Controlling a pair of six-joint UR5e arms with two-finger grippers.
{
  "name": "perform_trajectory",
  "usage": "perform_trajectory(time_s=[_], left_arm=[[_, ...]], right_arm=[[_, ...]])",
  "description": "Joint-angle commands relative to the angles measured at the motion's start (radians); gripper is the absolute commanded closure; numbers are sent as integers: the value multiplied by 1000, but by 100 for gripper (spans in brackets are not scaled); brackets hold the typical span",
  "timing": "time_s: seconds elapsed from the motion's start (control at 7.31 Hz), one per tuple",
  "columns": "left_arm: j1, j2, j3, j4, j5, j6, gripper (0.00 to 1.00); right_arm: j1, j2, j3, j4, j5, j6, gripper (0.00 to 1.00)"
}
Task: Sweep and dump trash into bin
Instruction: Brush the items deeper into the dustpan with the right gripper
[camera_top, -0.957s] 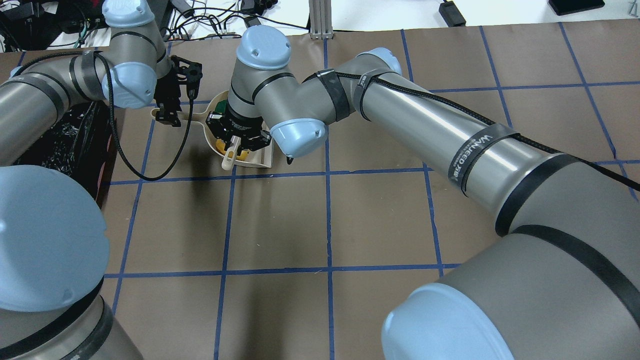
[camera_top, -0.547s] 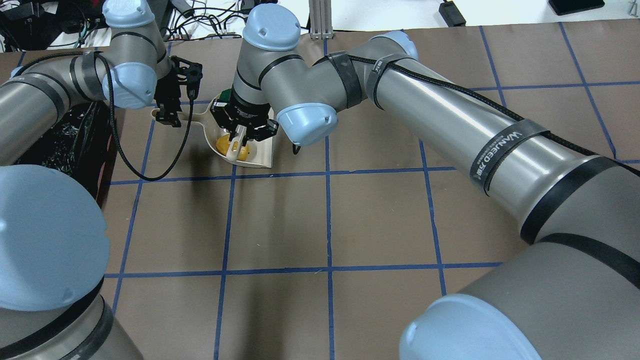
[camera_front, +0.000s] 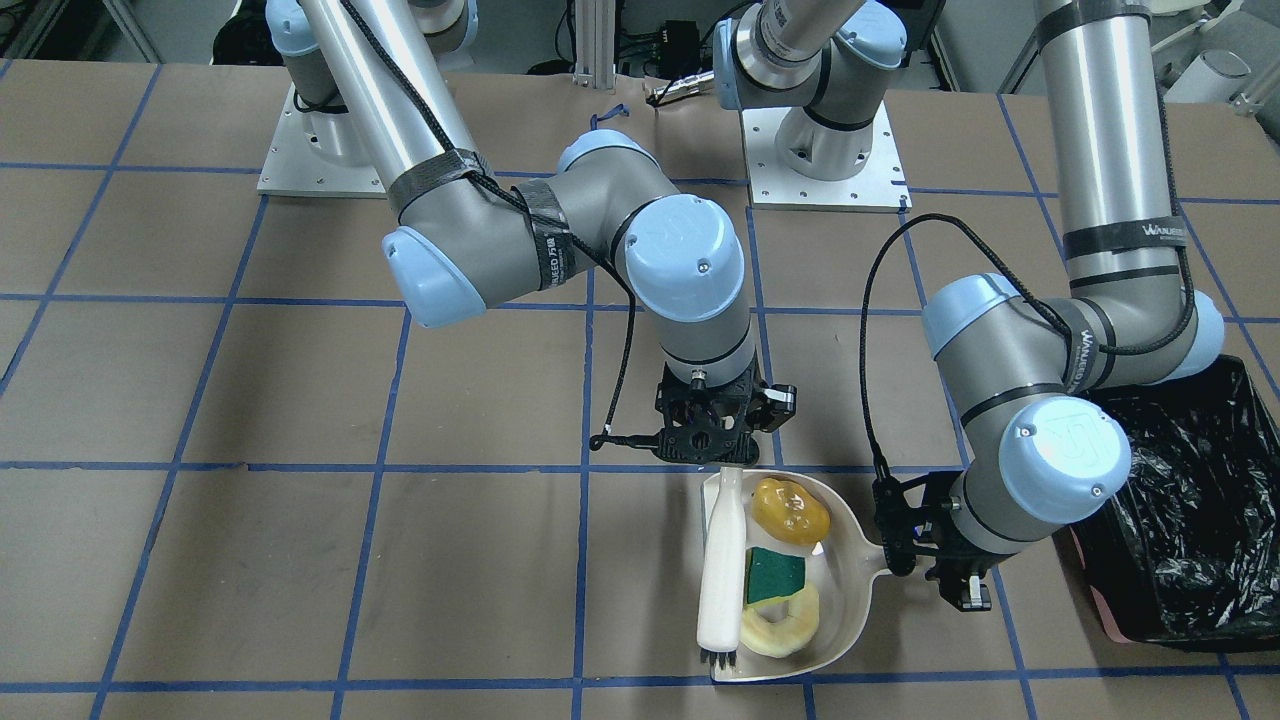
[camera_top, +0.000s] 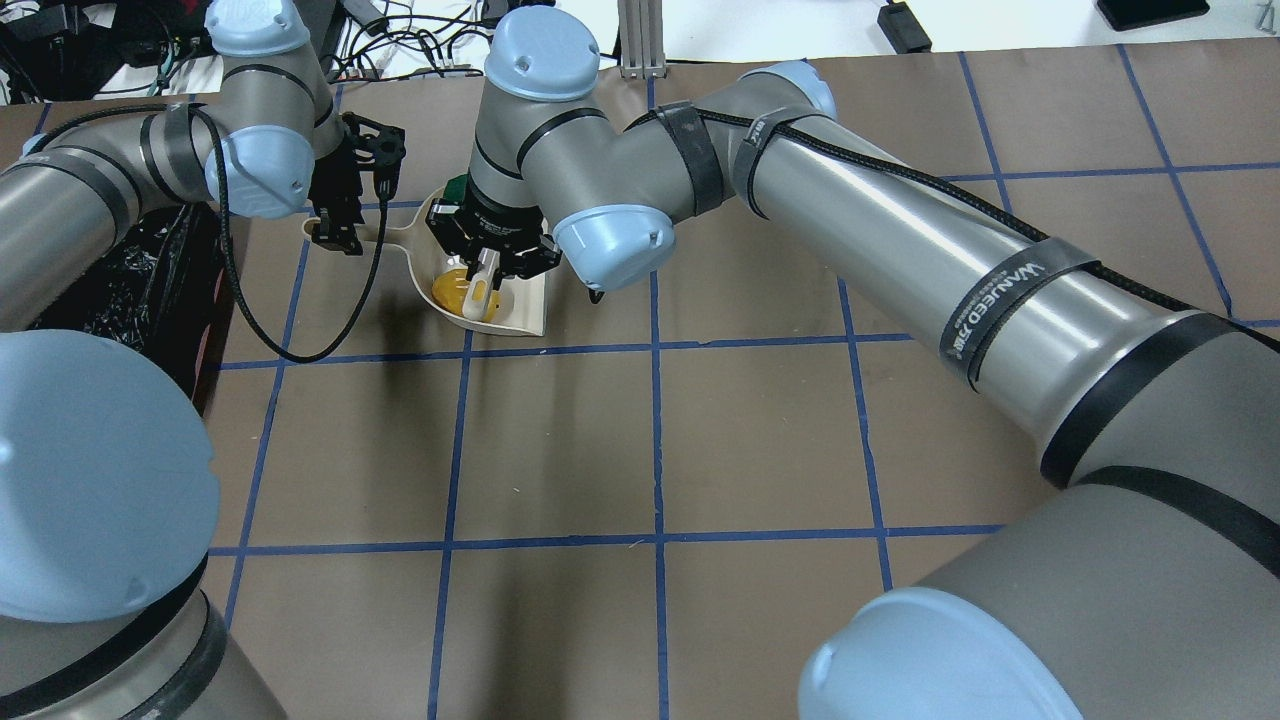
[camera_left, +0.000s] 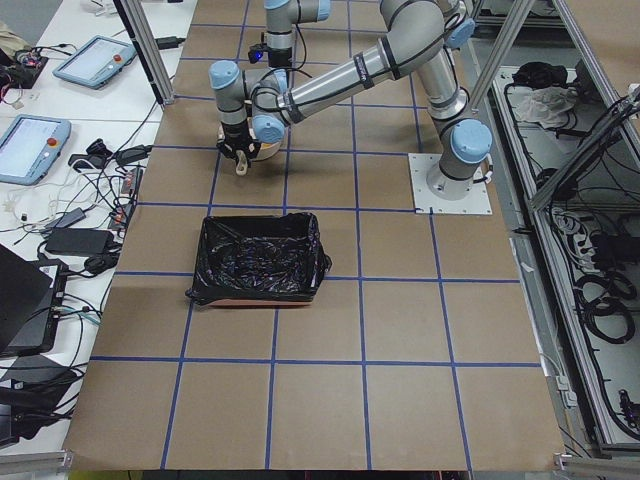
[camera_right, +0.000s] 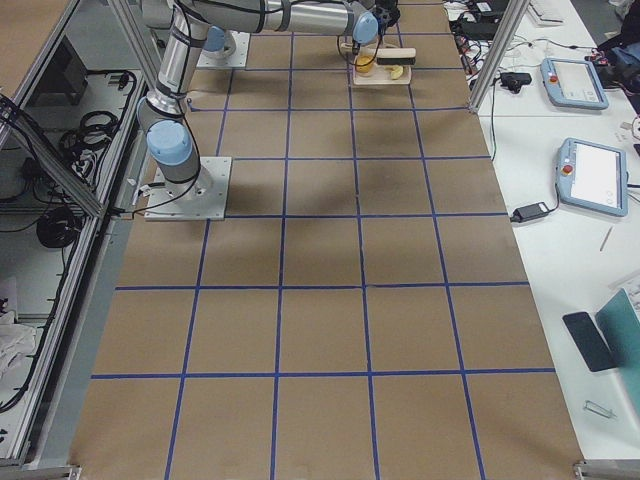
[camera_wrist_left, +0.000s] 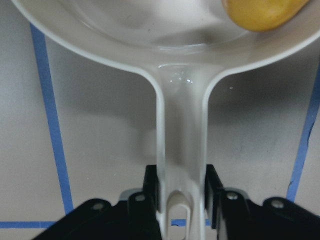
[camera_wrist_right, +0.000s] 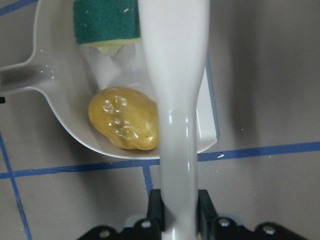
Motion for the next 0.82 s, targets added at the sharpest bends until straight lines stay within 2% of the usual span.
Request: perform_trajectory(time_s=[0.0,0.14,0.27,0.55,0.68], left_arm=[[1,0,0,0,0,0,82],[1,0,-2,0,0,0,82],[1,0,-2,0,0,0,82],[1,0,-3,0,0,0,82],[-1,0,-3,0,0,0,82]], right_arm=[[31,20,-10,9,-22,-1,100],[32,22,-19,4,26,23,100],[32,20,-19,-8,34,31,100],[42,22,-19,-11,23,31,100],[20,4,-18,14,8,-29,100]])
